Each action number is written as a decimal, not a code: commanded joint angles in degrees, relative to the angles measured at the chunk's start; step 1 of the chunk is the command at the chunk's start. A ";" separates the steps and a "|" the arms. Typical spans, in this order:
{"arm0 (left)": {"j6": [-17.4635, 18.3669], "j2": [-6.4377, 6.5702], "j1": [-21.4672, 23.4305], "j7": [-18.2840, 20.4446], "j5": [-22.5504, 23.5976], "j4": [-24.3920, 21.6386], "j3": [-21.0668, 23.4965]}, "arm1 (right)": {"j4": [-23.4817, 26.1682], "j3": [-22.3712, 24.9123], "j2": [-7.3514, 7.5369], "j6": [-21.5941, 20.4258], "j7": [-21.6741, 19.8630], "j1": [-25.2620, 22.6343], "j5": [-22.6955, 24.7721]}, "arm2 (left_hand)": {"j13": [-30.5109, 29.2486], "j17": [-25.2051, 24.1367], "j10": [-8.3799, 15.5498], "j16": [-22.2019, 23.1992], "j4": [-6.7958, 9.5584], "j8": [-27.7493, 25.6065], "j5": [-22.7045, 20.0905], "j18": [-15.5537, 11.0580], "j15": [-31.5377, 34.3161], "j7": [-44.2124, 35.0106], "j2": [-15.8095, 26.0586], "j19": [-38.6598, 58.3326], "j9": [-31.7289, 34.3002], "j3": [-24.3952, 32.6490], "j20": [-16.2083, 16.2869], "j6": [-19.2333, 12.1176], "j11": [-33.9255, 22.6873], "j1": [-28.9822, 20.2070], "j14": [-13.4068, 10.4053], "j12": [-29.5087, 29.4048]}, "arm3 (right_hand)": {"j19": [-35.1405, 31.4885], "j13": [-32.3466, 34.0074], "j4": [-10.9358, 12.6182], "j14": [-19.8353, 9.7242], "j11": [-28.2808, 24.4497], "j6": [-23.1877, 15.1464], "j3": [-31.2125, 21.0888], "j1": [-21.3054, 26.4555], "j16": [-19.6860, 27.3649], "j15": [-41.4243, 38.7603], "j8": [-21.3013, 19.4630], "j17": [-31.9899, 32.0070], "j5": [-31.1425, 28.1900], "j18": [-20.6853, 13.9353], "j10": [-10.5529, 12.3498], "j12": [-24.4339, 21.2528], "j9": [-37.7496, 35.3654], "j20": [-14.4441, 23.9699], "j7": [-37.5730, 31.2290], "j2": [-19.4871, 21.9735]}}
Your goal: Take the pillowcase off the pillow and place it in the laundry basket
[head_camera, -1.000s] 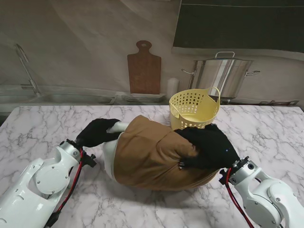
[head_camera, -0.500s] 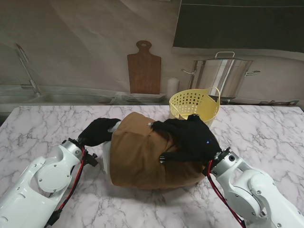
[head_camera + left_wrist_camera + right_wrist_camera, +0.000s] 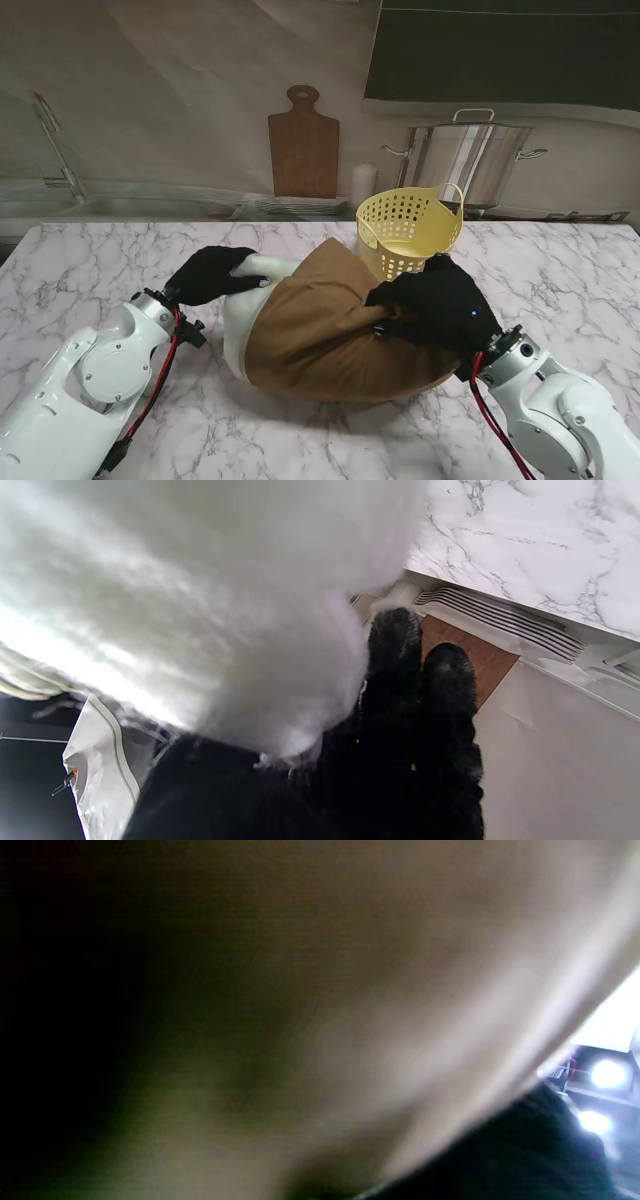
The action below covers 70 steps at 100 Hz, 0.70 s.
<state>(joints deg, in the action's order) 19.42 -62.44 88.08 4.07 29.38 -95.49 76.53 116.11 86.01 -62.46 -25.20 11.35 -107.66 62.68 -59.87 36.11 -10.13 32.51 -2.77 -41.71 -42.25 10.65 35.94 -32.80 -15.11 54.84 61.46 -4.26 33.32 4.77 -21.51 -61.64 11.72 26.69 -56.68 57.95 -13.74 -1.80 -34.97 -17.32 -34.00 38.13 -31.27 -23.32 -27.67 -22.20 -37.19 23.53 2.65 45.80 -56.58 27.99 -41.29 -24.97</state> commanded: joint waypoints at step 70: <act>-1.61 -1.20 2.95 -7.27 3.23 -1.37 2.69 | -3.22 0.82 0.32 -1.30 -1.22 -1.36 -5.81 | 7.21 -7.26 -1.75 -1.71 2.02 5.54 3.48 1.42 -6.06 6.21 4.34 17.49 -8.20 3.54 -2.05 1.24 5.52 -4.58 2.53 -2.86 | -3.09 5.51 2.42 1.50 -7.95 -7.47 -14.45 8.73 -3.84 -5.05 -14.67 -3.53 -10.13 -0.29 2.09 8.59 -4.68 1.63 -9.67 4.55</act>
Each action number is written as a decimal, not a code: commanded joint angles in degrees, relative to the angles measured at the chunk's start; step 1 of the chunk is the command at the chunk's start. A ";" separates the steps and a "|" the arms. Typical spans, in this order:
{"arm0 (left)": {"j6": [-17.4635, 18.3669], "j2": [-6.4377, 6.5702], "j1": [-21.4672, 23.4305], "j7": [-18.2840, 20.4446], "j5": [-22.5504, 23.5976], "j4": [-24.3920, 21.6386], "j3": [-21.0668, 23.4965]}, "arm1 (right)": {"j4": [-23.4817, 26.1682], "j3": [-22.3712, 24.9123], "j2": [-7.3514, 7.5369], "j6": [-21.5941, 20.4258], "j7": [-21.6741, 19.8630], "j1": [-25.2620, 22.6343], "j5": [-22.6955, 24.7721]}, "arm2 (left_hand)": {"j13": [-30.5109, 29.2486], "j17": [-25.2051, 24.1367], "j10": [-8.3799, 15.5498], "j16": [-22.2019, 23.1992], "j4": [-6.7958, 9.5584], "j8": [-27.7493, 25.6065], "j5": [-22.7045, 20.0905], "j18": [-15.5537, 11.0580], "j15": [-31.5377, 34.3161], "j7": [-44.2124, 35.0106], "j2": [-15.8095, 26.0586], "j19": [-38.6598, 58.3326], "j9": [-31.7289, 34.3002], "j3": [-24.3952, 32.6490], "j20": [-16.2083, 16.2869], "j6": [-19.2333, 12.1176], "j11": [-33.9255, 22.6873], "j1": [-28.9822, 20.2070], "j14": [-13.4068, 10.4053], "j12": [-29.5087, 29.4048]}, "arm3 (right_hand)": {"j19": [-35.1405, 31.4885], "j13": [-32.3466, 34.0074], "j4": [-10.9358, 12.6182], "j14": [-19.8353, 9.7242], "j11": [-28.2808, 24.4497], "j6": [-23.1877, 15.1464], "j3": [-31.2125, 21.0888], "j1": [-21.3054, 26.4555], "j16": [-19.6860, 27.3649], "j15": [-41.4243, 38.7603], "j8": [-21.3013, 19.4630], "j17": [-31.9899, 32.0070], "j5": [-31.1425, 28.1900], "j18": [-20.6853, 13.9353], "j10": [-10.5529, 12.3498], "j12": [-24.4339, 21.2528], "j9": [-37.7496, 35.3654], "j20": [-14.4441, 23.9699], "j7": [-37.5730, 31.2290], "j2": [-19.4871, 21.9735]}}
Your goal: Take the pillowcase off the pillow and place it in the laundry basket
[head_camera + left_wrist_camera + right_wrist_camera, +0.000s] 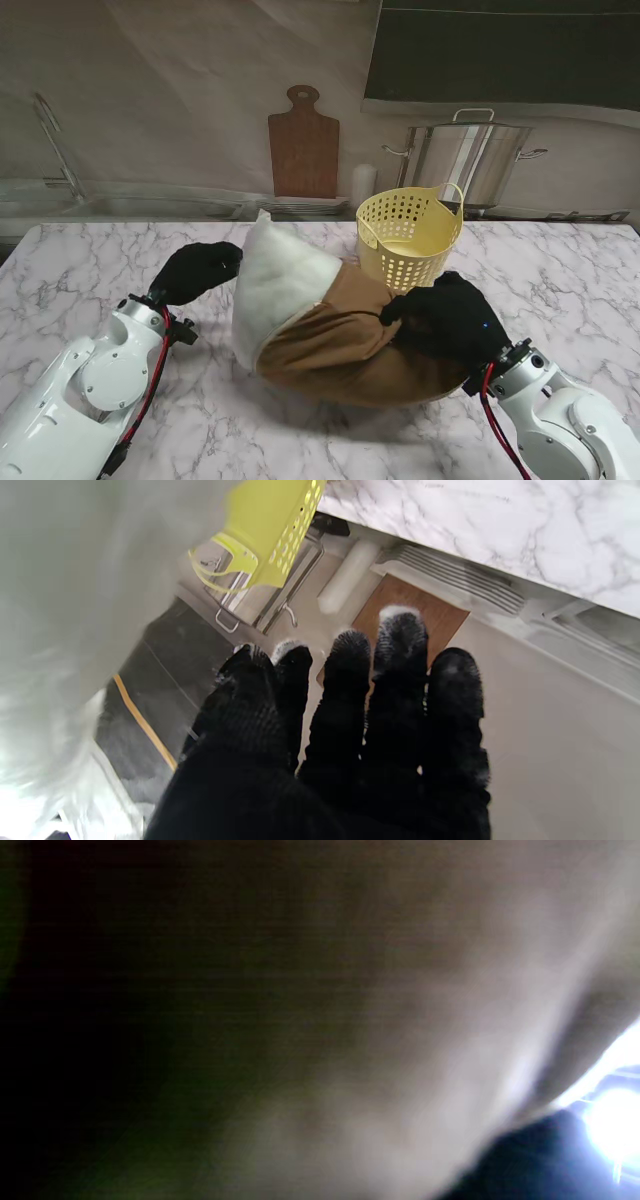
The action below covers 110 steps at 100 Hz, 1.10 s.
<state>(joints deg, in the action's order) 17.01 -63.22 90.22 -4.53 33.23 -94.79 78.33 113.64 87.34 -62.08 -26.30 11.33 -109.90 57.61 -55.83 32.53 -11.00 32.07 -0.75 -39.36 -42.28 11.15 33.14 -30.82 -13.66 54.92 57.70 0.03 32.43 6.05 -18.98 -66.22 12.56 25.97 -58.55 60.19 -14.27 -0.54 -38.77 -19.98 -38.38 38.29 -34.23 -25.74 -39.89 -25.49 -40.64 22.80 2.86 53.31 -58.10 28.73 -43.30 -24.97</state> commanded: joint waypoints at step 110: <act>3.39 3.01 -1.60 19.83 -5.45 -9.76 1.96 | -5.33 -9.36 0.17 1.26 -6.68 12.56 -7.43 | 25.19 -13.77 -6.88 -13.82 6.10 21.52 31.27 -6.14 -20.14 28.51 1.91 -10.60 -35.56 4.12 -8.87 8.55 16.70 -2.58 -0.69 -17.51 | -1.51 3.11 3.20 0.65 -3.85 -4.35 -9.68 8.60 -1.10 -1.76 -0.90 -0.51 -6.42 0.91 1.50 -0.01 -2.81 1.83 -7.46 4.79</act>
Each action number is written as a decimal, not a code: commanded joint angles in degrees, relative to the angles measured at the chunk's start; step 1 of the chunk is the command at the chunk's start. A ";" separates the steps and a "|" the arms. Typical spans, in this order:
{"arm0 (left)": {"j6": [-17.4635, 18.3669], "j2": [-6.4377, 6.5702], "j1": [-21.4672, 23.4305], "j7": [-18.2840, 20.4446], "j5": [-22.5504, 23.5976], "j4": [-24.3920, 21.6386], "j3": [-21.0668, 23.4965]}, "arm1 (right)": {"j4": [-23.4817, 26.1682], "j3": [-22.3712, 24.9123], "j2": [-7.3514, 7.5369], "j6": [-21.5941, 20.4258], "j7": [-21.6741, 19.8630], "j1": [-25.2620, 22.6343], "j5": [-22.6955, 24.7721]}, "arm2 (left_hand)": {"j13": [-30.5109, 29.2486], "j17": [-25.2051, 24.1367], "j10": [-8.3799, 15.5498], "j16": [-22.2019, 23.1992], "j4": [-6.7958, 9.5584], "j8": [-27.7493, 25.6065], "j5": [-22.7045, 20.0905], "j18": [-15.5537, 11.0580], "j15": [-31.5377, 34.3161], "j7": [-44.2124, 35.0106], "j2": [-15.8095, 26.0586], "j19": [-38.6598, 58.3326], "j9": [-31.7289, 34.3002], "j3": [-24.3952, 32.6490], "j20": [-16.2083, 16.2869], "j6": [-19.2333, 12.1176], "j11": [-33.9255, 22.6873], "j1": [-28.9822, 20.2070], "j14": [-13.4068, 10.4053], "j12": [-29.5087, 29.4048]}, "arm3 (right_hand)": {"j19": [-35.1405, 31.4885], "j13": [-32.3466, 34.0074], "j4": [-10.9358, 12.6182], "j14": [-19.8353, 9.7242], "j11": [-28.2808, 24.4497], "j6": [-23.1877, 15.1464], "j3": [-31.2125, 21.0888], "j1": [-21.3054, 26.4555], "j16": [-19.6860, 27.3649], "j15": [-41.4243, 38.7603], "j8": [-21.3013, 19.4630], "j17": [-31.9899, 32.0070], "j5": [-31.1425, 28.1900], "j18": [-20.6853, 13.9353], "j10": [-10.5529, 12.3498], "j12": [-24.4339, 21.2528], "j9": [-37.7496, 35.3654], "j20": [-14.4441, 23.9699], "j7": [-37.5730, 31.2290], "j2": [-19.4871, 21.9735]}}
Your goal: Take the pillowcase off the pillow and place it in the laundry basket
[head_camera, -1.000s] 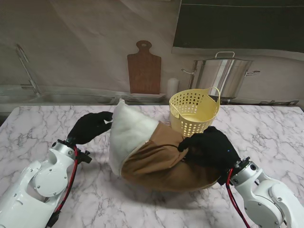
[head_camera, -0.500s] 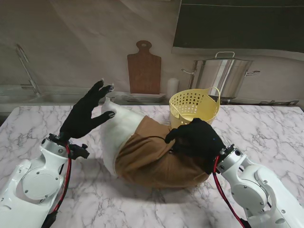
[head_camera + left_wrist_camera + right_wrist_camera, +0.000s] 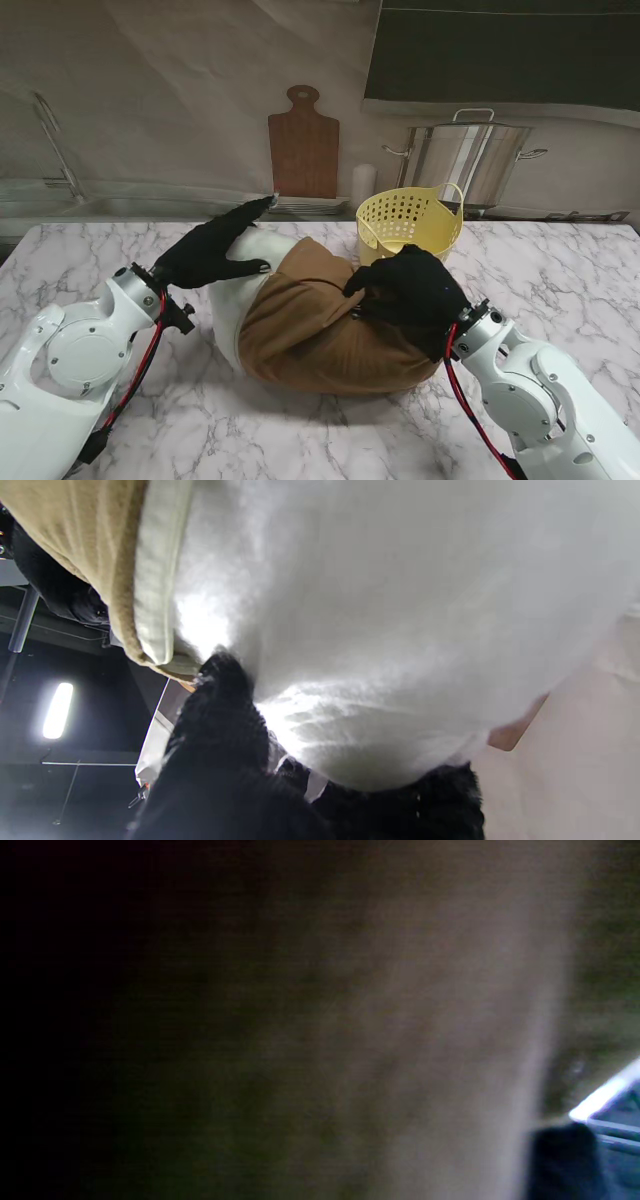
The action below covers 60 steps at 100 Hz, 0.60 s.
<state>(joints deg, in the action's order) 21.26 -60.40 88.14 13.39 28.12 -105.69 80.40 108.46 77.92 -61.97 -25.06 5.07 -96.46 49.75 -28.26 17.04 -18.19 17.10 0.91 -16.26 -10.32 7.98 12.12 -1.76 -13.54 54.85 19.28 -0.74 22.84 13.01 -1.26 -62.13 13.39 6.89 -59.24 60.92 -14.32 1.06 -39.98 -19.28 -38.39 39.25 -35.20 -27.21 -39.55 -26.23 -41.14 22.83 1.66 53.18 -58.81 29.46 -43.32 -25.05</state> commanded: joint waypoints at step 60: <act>-4.46 0.68 -1.12 5.33 -1.81 1.09 -5.79 | -1.16 -1.76 -0.29 1.42 2.02 0.06 0.81 | -25.37 19.21 4.18 12.35 -1.15 -7.17 -25.61 -3.66 14.16 -9.65 -5.28 11.37 33.28 0.77 8.47 5.80 -12.39 5.87 -1.46 14.33 | -0.86 2.37 3.43 -0.62 -2.77 -4.78 -9.64 7.70 -0.25 -0.37 -1.15 0.41 -5.63 1.25 2.59 0.10 -1.97 1.36 -7.46 5.02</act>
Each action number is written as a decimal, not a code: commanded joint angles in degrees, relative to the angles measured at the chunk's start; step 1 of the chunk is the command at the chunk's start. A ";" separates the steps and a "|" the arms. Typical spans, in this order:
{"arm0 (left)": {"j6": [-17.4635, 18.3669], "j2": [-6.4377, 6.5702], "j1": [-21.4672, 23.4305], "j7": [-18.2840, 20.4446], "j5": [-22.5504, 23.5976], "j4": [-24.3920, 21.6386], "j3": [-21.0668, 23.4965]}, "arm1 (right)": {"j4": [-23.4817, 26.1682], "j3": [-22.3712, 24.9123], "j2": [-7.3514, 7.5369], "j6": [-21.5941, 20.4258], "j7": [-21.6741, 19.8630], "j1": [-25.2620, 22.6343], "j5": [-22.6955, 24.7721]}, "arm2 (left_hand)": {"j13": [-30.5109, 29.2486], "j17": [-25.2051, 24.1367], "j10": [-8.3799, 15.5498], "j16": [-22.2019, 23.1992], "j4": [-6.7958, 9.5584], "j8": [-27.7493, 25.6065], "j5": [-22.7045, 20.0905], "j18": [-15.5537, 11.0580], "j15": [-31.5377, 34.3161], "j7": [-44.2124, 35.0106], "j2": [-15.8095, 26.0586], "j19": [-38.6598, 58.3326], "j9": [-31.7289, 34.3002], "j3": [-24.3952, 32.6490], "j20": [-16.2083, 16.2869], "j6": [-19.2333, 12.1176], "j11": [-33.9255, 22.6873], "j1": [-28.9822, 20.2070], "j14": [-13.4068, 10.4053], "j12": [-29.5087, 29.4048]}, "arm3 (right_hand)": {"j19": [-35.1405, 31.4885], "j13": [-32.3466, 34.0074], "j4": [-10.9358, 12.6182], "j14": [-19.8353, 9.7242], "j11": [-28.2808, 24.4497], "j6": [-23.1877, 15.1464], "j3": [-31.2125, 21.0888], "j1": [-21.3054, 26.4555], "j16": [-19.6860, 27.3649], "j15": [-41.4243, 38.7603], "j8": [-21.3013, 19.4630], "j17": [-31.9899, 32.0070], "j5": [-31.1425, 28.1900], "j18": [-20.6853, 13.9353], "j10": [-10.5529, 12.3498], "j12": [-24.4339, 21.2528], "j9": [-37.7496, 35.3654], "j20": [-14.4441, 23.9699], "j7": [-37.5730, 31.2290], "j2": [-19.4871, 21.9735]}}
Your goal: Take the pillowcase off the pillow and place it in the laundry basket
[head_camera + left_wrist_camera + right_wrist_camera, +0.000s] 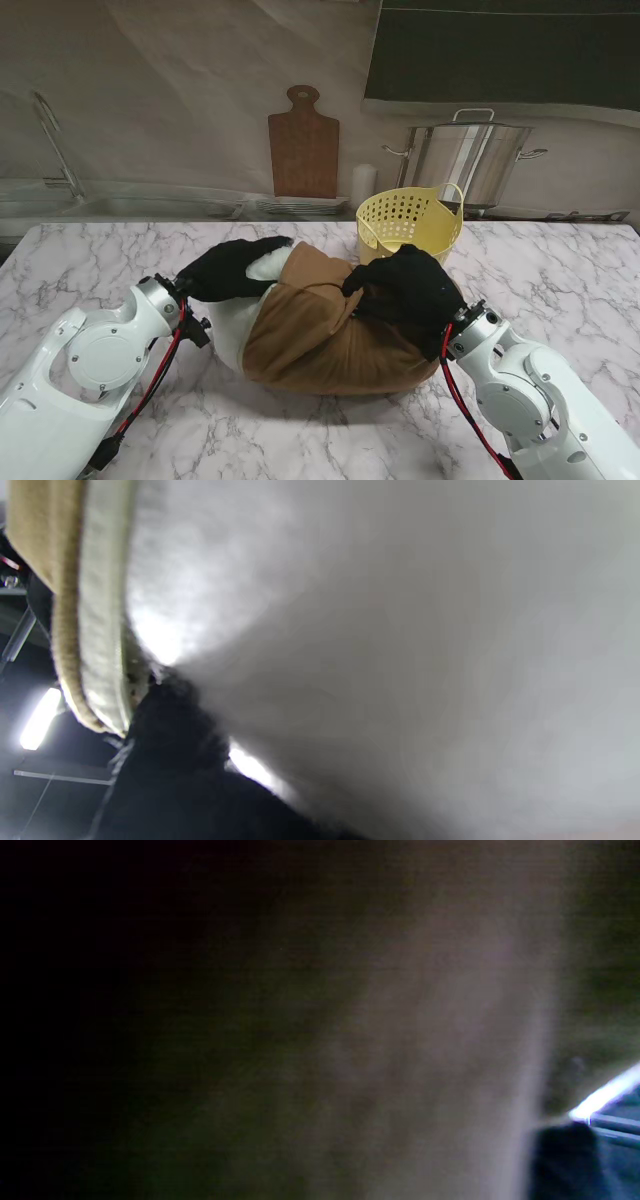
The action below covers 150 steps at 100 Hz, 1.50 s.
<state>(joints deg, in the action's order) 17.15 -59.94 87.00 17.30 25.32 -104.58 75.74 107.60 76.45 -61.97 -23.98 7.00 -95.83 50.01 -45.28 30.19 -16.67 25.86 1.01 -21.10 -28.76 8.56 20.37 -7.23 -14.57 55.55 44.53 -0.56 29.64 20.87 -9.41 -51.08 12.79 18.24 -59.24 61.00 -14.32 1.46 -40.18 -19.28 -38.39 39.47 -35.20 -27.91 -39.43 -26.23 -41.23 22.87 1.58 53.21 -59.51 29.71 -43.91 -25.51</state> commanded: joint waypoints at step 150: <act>-9.20 0.25 -6.73 1.60 9.64 8.67 -8.44 | 6.43 17.59 -0.78 6.55 11.42 -22.20 14.29 | -19.88 18.40 10.36 10.91 -0.26 -17.13 -18.17 -10.84 18.63 -28.86 -1.17 24.36 20.41 1.94 -0.51 -15.04 -14.73 -20.49 -4.99 15.21 | -6.55 9.37 3.47 -1.23 -11.18 -0.85 -6.77 7.56 -3.26 -9.71 6.96 -5.18 -6.19 -1.70 2.10 -1.58 -6.51 1.70 -9.04 5.04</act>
<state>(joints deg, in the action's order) 9.31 -60.43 80.07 17.06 34.10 -98.87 67.36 115.03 92.48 -62.92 -18.63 18.56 -116.42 64.05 -62.69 48.22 -6.88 34.41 -2.87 -36.63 -45.77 5.03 34.49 -32.11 -14.36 56.45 62.61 -4.79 29.14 7.27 -21.37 -59.53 6.51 32.21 -63.80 64.36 -14.69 -1.10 -41.77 -20.79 -35.33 39.05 -34.77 -29.22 -27.27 -31.37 -41.30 21.31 3.10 47.96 -60.92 31.34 -47.01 -23.66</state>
